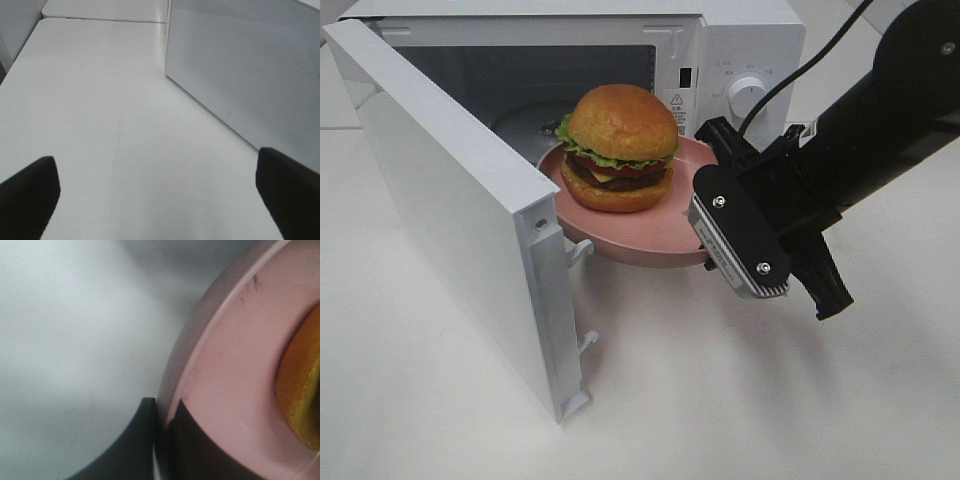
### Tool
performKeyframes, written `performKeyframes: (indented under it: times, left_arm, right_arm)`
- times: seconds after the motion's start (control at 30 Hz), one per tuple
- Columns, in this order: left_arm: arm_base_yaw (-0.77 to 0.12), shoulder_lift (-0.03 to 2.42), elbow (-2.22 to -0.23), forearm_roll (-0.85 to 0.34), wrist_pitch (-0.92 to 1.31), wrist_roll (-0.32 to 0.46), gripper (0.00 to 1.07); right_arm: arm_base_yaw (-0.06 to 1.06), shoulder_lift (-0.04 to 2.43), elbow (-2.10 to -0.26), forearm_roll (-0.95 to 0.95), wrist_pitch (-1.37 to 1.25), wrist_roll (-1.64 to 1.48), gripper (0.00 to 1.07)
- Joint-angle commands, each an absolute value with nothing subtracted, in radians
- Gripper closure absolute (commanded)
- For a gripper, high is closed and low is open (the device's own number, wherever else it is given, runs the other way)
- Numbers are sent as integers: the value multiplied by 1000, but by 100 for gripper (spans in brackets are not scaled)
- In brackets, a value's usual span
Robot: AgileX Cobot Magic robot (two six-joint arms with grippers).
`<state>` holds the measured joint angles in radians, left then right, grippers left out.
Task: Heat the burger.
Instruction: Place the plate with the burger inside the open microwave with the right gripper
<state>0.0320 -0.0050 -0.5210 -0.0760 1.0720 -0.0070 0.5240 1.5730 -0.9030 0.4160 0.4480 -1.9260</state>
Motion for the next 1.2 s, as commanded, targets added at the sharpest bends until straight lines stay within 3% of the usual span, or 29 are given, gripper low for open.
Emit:
performKeyframes:
  times: [0.03,1.2]
  left_arm:
    - [35,-11,-516,-80,1072,-8,7]
    - [35,-11,-516,-80,1072,-8,7]
  right_arm:
    - [527,1598,-965,440,417,-1949,107]
    - [574,1808,-1215,306,463,-1865,107]
